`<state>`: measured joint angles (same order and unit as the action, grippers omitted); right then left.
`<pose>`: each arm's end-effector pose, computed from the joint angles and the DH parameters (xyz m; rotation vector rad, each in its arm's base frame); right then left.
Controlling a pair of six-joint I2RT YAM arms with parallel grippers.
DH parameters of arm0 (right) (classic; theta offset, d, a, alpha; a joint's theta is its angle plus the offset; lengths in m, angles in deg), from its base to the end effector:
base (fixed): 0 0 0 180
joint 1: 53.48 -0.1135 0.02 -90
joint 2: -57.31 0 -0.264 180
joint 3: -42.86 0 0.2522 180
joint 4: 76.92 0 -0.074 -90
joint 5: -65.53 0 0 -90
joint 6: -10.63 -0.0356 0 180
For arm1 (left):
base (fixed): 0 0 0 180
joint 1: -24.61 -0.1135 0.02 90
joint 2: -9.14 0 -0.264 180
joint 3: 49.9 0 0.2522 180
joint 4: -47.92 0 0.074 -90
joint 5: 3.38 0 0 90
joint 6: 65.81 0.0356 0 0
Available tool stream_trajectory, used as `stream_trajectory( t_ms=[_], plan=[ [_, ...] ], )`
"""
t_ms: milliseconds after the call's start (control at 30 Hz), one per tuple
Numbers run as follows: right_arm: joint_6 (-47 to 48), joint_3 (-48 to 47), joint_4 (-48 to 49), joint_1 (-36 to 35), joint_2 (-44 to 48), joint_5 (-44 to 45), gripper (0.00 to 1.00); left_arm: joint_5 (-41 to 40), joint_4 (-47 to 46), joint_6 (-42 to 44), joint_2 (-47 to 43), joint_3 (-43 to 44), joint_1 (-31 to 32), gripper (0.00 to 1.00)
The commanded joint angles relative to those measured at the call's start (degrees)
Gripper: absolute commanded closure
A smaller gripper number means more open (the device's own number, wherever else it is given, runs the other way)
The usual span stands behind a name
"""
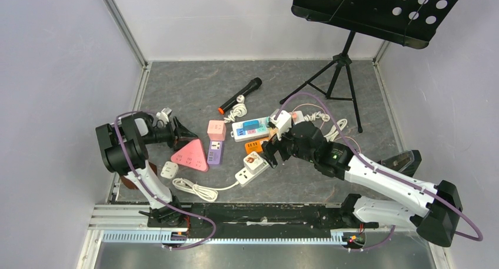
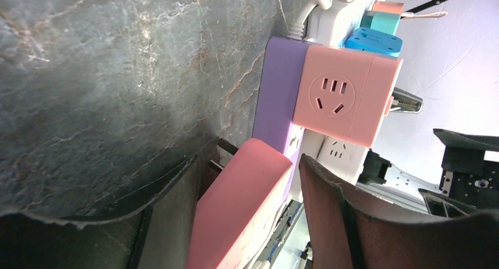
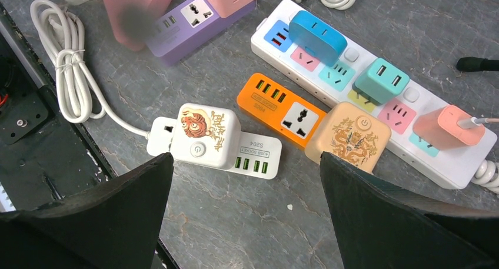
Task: Insert the plug
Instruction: Move the socket to the center of the board.
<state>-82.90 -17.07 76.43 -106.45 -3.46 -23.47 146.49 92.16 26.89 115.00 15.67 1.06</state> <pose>0.1453 0.1916 0.2896 -0.8696 1.9155 0.5881 0.2812 0.0890 0.1129 -0.3820 2.4534 -1.3650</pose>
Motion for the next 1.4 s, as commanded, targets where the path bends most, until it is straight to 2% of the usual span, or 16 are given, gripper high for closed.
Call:
stream_trajectory(
  t_ms=[0,100,200,267,367,467,667,767,833,967,1133,1233,1367],
  plan=[
    [1.05,0.57,3.09,0.24,2.26,-0.65,0.04,5.63,0.41,7.07,-1.56,0.09,-0.53,0.35],
    [1.02,1.34,3.56,0.26,2.49,-0.62,0.03,6.38,0.38,7.89,-2.73,-0.13,-0.53,0.48],
    [0.75,1.75,4.21,0.22,1.83,-0.87,0.03,2.59,0.37,7.28,-3.99,0.18,-0.48,0.71],
    [0.32,1.88,4.77,0.24,0.37,-0.83,0.03,-1.72,0.37,6.43,-5.36,0.35,-0.53,0.82],
    [-1.22,1.20,6.20,0.19,-3.01,-4.65,0.04,-4.41,-1.32,5.27,-8.14,-0.89,-0.51,0.93],
    [-4.28,0.75,11.33,-0.56,-7.32,-8.47,0.07,-3.81,-2.80,4.21,-10.50,-2.07,-0.44,0.97],
    [-8.42,-7.84,18.41,-6.11,-21.75,-7.08,0.10,-0.94,-6.13,2.93,-16.50,-3.73,1.20,0.95],
    [-11.13,-11.86,23.29,-8.38,-28.34,-6.37,0.12,-12.04,-7.96,-3.59,-19.03,-2.80,1.75,0.79],
    [-12.71,-14.36,26.81,-9.37,-32.37,-6.13,0.17,-21.11,-8.33,-8.48,-20.53,-2.17,1.76,0.73],
    [-14.21,-22.40,28.44,-11.12,-41.26,-4.49,0.24,-35.18,-8.97,-16.12,-26.52,-2.96,2.07,0.68],
    [-16.00,-28.62,30.05,-11.63,-50.93,-1.35,0.24,-49.60,-4.69,-21.01,-35.80,-2.22,2.02,0.66],
    [-16.12,-33.51,29.08,-11.80,-56.45,2.01,0.24,-52.73,-3.94,-21.90,-38.33,-2.95,2.02,0.65],
    [-15.91,-39.45,27.37,-11.94,-62.21,5.54,0.24,-54.56,-2.99,-21.73,-36.15,-3.45,2.06,0.65]
  ],
)
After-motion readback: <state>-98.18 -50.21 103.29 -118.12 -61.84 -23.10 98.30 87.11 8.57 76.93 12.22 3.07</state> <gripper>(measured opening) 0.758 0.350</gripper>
